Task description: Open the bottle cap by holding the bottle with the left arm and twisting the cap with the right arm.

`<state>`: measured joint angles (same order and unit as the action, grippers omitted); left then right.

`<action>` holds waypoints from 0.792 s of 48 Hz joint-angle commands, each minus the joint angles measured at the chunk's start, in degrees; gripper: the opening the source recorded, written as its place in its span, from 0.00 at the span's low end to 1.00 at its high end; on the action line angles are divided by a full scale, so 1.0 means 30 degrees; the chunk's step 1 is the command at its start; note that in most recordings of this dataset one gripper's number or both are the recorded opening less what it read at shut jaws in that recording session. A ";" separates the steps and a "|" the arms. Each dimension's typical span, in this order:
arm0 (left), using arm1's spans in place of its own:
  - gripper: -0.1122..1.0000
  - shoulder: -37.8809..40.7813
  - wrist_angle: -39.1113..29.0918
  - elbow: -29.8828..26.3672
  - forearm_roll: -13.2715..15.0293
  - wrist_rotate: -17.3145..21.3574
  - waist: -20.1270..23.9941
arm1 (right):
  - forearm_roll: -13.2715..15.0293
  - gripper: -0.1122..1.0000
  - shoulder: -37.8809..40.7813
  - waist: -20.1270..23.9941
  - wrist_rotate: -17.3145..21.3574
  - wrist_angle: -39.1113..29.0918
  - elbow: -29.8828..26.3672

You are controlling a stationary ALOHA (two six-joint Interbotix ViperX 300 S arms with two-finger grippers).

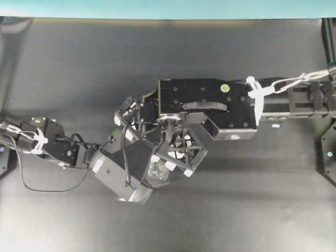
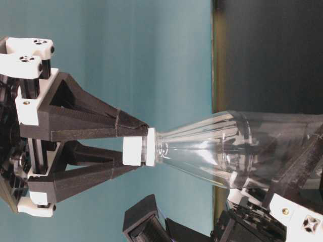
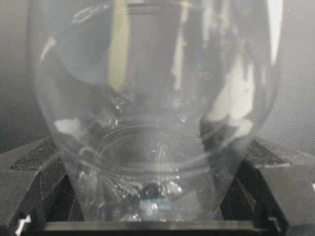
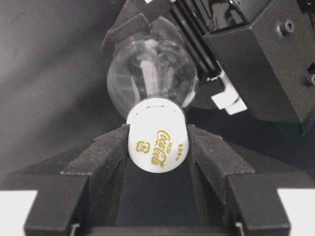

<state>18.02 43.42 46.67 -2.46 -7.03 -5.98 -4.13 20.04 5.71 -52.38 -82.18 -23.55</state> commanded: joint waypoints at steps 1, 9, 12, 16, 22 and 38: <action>0.83 -0.0029 0.0029 -0.0176 -0.0059 0.0000 -0.0264 | 0.0059 0.42 -0.0352 0.0322 -0.0234 0.0234 -0.0205; 0.83 -0.0029 0.0000 -0.0176 -0.0059 0.0029 -0.0264 | 0.0059 0.42 -0.0381 0.0176 -0.0176 0.0176 -0.0205; 0.83 -0.0029 0.0029 -0.0146 -0.0088 0.0029 -0.0264 | 0.0059 0.42 -0.0410 0.0146 -0.0176 0.0146 -0.0205; 0.83 -0.0029 -0.0029 -0.0117 -0.0059 0.0029 -0.0264 | 0.0059 0.42 -0.0469 0.0117 -0.0205 0.0029 -0.0205; 0.83 -0.0029 -0.0439 -0.0117 -0.0059 0.0029 -0.0264 | 0.0088 0.43 -0.0557 0.0146 -0.0234 -0.0205 -0.0117; 0.83 -0.0029 -0.0527 -0.0205 -0.0088 0.0117 -0.0264 | -0.0059 0.78 -0.1289 0.0059 -0.0029 -0.0322 -0.0352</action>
<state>18.02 42.10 46.41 -2.46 -6.68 -6.06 -4.04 18.90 5.54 -52.38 -83.32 -23.47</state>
